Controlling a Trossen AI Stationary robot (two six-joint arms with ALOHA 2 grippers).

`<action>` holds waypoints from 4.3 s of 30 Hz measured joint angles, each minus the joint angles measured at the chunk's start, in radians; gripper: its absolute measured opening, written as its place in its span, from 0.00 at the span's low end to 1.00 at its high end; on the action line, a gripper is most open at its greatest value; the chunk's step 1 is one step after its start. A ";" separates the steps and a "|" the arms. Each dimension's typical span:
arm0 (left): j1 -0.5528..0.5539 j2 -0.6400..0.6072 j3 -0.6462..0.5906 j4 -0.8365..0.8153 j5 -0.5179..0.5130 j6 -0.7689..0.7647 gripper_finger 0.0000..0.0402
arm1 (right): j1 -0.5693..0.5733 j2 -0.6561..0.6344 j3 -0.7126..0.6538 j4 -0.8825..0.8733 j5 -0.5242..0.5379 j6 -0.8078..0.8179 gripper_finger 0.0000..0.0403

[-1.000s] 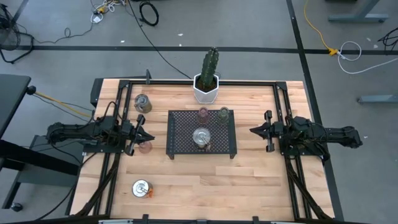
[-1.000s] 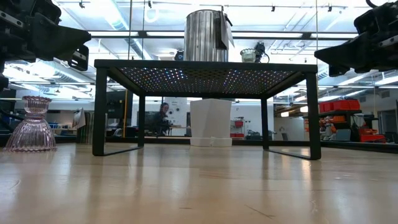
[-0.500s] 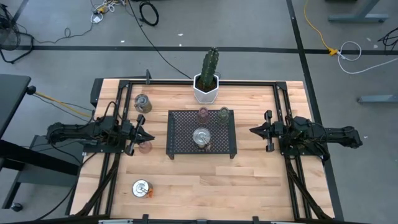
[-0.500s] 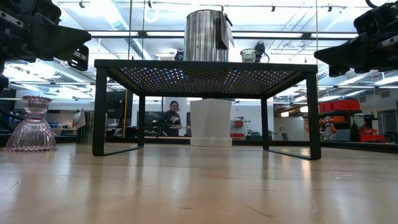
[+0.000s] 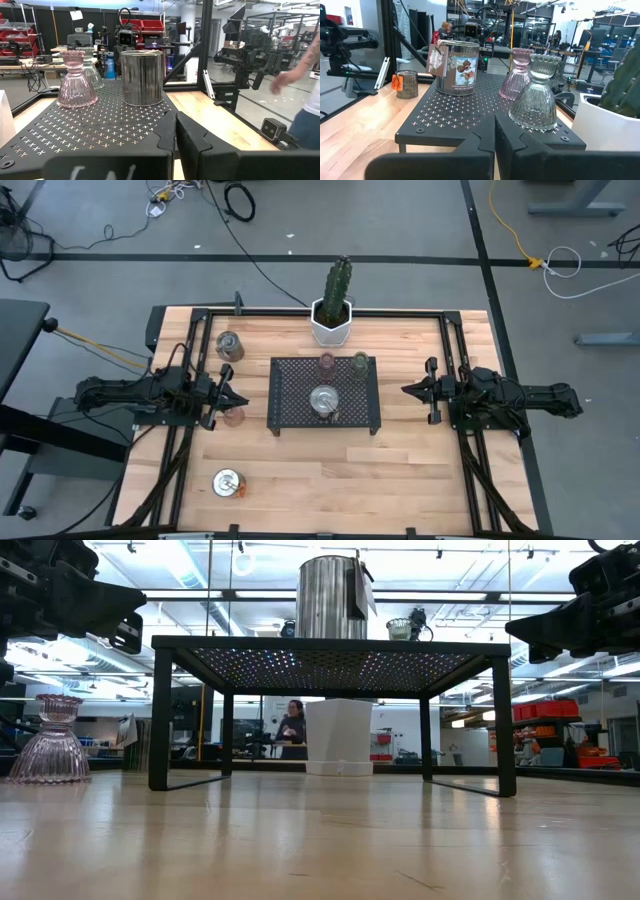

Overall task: Pick & Place candle stick holders
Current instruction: Put the purple glass candle holder on the shelf

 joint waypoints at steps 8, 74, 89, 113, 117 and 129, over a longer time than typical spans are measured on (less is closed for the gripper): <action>0.000 0.000 0.000 0.000 0.000 0.002 0.05 | 0.000 0.000 0.000 0.000 0.000 0.000 0.00; 0.000 0.000 0.220 -0.007 -0.097 -0.272 0.00 | 0.000 0.000 0.000 0.000 0.000 0.000 0.00; 0.000 0.000 0.546 -0.376 -0.108 -0.267 0.00 | 0.000 0.000 0.000 0.000 0.000 0.000 0.00; 0.000 0.000 0.858 -0.773 -0.151 -0.173 0.01 | 0.000 0.000 0.000 0.000 0.000 0.000 0.00; 0.000 0.000 0.893 -0.809 -0.151 -0.173 0.01 | 0.000 0.000 0.000 0.000 0.000 0.000 0.00; 0.000 0.152 1.083 -0.956 -0.162 -0.147 0.01 | 0.000 0.000 0.000 0.000 0.000 0.000 0.00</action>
